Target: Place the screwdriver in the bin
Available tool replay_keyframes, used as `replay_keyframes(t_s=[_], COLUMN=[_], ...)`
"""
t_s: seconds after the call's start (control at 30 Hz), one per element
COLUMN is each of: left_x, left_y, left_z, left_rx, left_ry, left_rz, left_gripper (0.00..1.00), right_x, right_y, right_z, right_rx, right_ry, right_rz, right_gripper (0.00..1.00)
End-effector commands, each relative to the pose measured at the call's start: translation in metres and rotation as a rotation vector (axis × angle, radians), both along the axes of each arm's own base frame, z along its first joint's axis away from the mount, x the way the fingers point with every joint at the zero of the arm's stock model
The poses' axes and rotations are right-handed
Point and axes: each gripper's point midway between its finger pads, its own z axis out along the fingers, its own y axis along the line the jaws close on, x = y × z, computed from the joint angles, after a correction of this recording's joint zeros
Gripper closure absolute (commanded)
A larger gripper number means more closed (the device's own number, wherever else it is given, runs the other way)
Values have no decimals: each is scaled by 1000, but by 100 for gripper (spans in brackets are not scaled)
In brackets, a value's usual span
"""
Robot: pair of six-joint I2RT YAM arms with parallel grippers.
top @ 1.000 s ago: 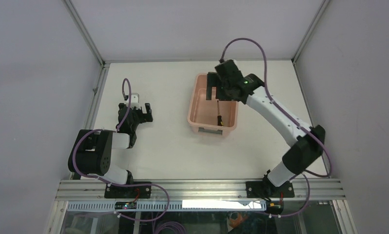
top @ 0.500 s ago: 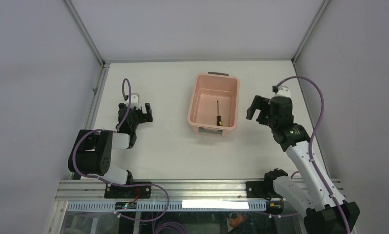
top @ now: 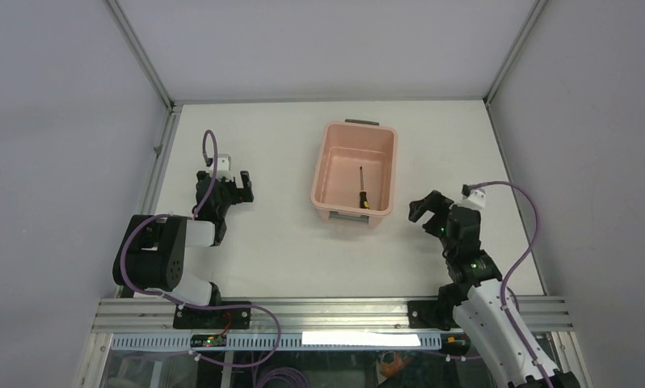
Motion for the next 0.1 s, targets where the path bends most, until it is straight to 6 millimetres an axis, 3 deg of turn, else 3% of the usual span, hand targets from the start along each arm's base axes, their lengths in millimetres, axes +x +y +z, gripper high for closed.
replay_keyframes(t_s=[0.0, 0.07], left_x=[13, 13], left_y=[1, 1], left_z=[22, 23], left_rx=[-10, -10], left_ry=[-81, -81], left_rz=[-1, -1], left_gripper=[1, 1], right_x=[12, 9], right_y=[-14, -17], right_z=[31, 33], right_rx=[82, 58], right_ry=[-159, -169], right_rz=[-133, -131], right_gripper=[1, 1])
